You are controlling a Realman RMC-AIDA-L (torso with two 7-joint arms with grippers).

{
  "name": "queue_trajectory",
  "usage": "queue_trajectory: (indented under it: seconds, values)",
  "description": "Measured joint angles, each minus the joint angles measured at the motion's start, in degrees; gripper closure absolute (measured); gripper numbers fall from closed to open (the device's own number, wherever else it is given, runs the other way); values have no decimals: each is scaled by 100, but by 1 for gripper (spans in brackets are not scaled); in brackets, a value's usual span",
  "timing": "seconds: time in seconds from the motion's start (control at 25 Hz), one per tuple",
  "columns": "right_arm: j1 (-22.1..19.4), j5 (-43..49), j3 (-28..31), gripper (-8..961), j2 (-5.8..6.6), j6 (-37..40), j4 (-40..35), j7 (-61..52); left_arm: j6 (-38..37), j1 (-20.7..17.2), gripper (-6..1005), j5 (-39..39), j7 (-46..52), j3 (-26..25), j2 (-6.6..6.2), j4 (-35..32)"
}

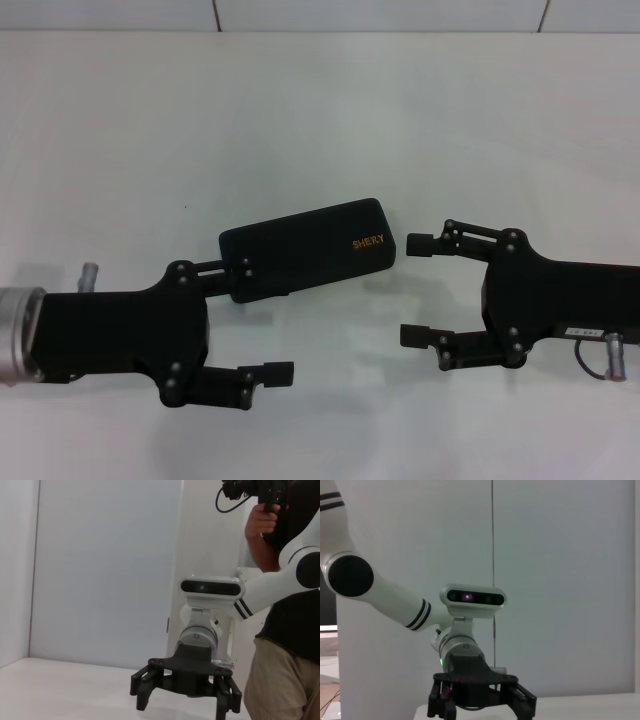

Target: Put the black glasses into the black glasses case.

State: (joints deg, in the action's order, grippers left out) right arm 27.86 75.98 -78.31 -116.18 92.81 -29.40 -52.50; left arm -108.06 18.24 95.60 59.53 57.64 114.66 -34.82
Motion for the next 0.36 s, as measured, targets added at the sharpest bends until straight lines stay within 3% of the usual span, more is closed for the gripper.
queue_trajectory:
  seconds: [0.36]
  values:
    - [-4,-187,-45,106,0,7,205,249,-5,-32,172,0,-59,-25,130,69]
